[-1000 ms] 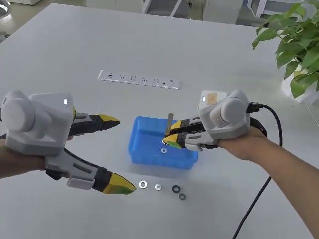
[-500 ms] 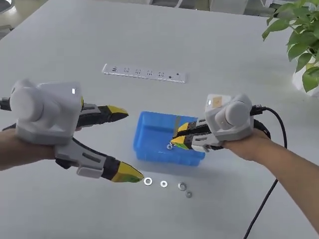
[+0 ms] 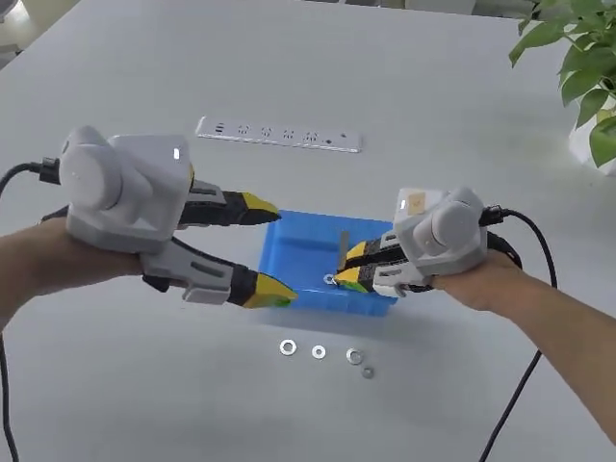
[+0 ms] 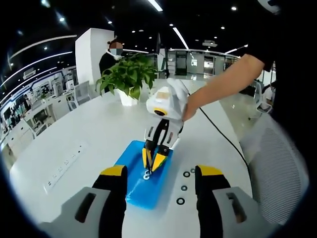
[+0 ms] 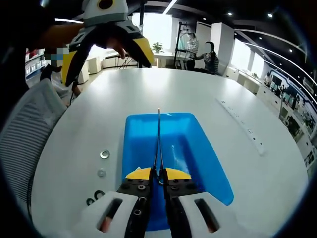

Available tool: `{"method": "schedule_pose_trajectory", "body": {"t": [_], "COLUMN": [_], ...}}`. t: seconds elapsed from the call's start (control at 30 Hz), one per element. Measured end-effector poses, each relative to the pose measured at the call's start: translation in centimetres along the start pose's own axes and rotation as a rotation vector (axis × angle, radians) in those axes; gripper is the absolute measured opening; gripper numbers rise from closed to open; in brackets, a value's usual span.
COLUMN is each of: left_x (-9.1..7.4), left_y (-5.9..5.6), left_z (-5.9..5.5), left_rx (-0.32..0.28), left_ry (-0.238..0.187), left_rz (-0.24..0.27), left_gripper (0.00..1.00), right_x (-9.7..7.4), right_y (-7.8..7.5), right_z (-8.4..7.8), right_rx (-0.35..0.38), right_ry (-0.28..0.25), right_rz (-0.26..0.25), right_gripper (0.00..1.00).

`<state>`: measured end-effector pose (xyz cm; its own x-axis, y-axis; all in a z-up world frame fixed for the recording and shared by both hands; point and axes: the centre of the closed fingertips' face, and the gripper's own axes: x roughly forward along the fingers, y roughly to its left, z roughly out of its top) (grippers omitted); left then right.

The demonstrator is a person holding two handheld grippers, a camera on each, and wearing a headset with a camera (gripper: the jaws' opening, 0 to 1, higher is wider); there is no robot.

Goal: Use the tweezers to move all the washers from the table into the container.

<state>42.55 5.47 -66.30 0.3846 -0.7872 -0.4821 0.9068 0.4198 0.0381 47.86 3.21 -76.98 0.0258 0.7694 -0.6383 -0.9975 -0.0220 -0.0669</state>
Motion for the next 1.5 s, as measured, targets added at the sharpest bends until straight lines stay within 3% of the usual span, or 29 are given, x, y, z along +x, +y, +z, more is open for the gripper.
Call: {"method": "schedule_pose_trajectory", "body": {"t": [0.4,0.53,0.8,1.23,1.5], "left_x": [3.6,4.7,6.3,7.8,7.8], "left_y": [1.3,1.9,2.4,2.3,2.3], "left_z": [1.2,1.0,0.8,0.0,0.1], "left_rx": [0.079,0.107,0.141,0.155,0.169], "left_ry": [0.027,0.055,0.063,0.080,0.075], "left_rz": [-0.072,-0.088,-0.120,-0.173,-0.184], "left_gripper": [0.40,0.31,0.21,0.06,0.06], "right_x": [0.0,0.0,0.1,0.1,0.1], "right_y": [-0.2,-0.1,-0.1,-0.1,-0.1], "right_z": [-0.2,-0.2,-0.2,-0.2,-0.2], "right_rx": [0.000,-0.002,-0.007,-0.015,-0.014], "right_ry": [-0.004,-0.006,-0.007,-0.007,-0.004], "right_rz": [0.003,0.006,0.010,0.020,0.020], "right_gripper": [0.09,0.09,0.09,0.09,0.10]}}
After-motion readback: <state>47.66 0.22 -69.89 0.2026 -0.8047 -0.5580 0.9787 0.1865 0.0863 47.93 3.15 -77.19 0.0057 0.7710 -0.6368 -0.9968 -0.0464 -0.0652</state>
